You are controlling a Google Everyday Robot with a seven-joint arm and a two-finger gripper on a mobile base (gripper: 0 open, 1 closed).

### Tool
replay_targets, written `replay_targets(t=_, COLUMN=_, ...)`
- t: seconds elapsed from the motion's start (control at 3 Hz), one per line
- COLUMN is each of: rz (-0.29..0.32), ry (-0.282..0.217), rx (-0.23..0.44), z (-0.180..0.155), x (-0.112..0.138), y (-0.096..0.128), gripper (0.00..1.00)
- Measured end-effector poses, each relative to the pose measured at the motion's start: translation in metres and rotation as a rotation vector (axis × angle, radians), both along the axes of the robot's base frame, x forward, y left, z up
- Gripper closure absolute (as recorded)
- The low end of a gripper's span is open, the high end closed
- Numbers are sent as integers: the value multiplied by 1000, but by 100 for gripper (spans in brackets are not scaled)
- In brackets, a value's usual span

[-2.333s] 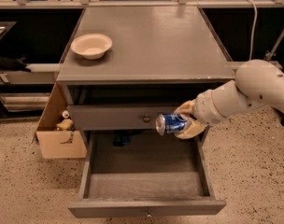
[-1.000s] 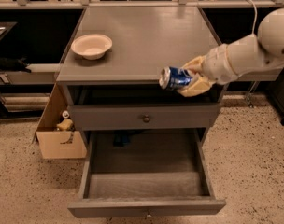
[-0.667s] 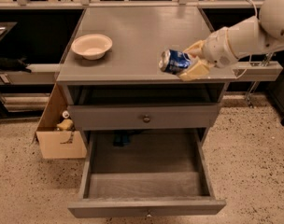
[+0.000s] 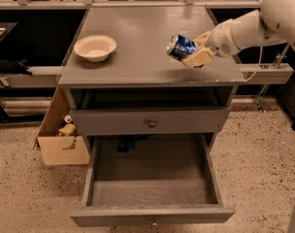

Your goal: Pick pepsi can from middle drawer and place on counter

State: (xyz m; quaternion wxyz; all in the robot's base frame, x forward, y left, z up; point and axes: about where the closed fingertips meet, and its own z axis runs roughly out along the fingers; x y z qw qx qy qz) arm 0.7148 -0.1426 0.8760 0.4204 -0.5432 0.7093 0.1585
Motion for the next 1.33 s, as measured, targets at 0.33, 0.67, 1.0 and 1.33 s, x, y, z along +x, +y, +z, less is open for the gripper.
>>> replay_targets(t=0.33, rz=-56, ry=41, rx=51, z=-10, x=31, y=3, gripper=74)
replay_targets(t=0.67, rz=-81, ry=58, rx=71, z=-14, x=45, y=4, gripper=51)
replay_targets(t=1.0, rz=-89, ry=66, rx=80, z=-17, x=54, y=7, gripper=28)
replay_targets(t=1.33, rz=-85, ry=69, rx=78, z=-19, x=60, y=11, gripper=4)
